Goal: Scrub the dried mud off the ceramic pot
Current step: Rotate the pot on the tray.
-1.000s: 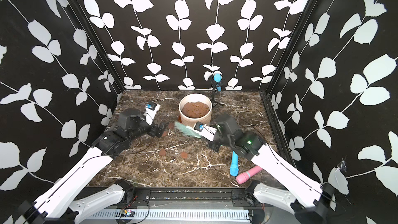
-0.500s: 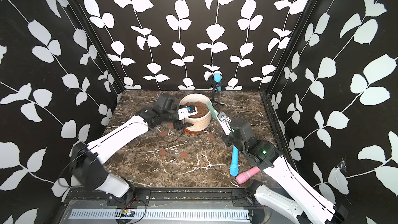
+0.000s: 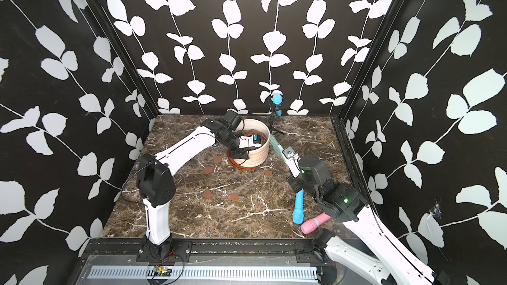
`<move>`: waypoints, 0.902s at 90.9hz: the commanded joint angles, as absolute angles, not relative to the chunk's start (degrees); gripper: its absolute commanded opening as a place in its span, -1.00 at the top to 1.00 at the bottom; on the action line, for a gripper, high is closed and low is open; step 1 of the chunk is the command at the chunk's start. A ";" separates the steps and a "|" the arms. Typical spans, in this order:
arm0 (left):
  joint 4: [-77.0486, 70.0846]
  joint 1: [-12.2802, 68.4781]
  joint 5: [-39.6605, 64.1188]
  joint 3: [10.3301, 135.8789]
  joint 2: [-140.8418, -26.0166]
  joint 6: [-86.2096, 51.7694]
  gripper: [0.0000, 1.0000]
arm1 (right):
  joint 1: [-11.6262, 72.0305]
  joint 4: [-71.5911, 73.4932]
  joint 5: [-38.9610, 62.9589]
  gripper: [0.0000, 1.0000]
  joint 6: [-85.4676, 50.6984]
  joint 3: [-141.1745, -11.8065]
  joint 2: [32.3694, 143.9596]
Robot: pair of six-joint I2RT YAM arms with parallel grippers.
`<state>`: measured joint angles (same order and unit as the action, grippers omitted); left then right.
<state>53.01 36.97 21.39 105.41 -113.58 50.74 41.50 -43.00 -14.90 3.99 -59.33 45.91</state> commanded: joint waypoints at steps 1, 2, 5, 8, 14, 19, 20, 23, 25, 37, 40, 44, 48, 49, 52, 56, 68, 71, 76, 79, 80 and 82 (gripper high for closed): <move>58.85 37.09 21.88 106.31 -111.57 50.45 0.14 | 41.29 -42.12 -13.68 1.00 2.94 -61.40 46.29; 58.74 37.09 21.75 106.24 -111.46 50.27 0.16 | 41.30 -42.06 -13.56 1.00 2.79 -61.37 46.39; 58.76 37.09 21.46 106.15 -111.18 49.88 0.21 | 41.29 -41.66 -13.19 1.00 2.48 -61.16 46.65; 58.82 37.09 21.39 106.07 -110.87 49.36 0.26 | 41.26 -41.07 -12.61 1.00 2.32 -60.95 46.96; 58.69 37.09 21.67 105.24 -110.16 49.33 0.36 | 41.29 -40.45 -11.37 1.00 2.47 -61.18 47.83; 57.90 37.09 22.00 104.18 -109.54 49.55 0.53 | 41.24 -40.70 -11.09 1.00 2.63 -61.76 48.74; 57.78 37.09 22.03 104.03 -109.44 49.60 0.57 | 41.28 -40.74 -11.08 1.00 2.63 -61.86 48.93; 57.78 37.09 21.88 103.78 -109.25 49.77 0.66 | 41.28 -40.79 -11.15 1.00 2.52 -62.10 49.29; 57.86 37.09 21.49 103.73 -109.14 49.73 0.67 | 41.24 -40.72 -11.16 1.00 2.36 -62.20 49.48; 57.38 37.16 21.75 102.21 -108.15 49.11 0.77 | 41.29 -39.41 -9.90 1.00 2.20 -62.02 50.06; 57.04 37.23 22.21 101.76 -107.86 49.23 0.83 | 41.25 -39.38 -10.00 1.00 2.01 -61.86 50.09; 56.58 37.22 22.29 101.17 -107.38 49.11 0.94 | 41.28 -39.25 -10.14 1.00 1.47 -61.48 50.10; 56.33 37.36 22.01 100.77 -106.71 48.33 1.00 | 41.31 -38.81 -10.19 1.00 0.98 -61.01 49.95; 56.16 37.35 21.99 100.61 -106.57 48.11 1.00 | 41.26 -38.70 -10.15 1.00 0.93 -60.92 49.94; 55.77 37.40 22.09 99.99 -105.89 47.67 1.00 | 41.23 -38.40 -9.93 1.00 0.81 -60.71 49.85; 54.63 37.59 22.46 98.68 -104.85 47.01 1.00 | 41.28 -38.37 -9.81 1.00 0.93 -60.66 49.75; 50.36 38.92 22.10 95.14 -101.61 43.66 1.00 | 41.29 -38.43 -12.02 1.00 0.66 -59.47 49.12; 49.61 39.46 21.35 94.31 -100.90 42.14 1.00 | 41.28 -37.94 -12.38 1.00 0.21 -59.08 48.87; 47.42 39.81 19.51 92.44 -99.56 38.89 1.00 | 41.30 -37.54 -11.98 1.00 0.01 -58.89 48.63; 45.71 41.60 17.97 91.28 -98.75 36.74 1.00 | 41.31 -37.81 -11.97 1.00 -0.15 -58.89 48.51; 45.27 41.94 17.38 90.95 -98.55 35.99 1.00 | 41.26 -38.02 -12.09 1.00 -0.30 -58.89 48.47; 44.54 42.39 16.23 90.57 -98.18 34.11 1.00 | 41.28 -38.38 -12.52 1.00 -0.62 -58.93 48.39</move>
<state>46.19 39.18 19.62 93.17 -104.49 42.85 41.47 -40.86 -10.94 1.23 -59.27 49.50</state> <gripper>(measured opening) 0.127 0.115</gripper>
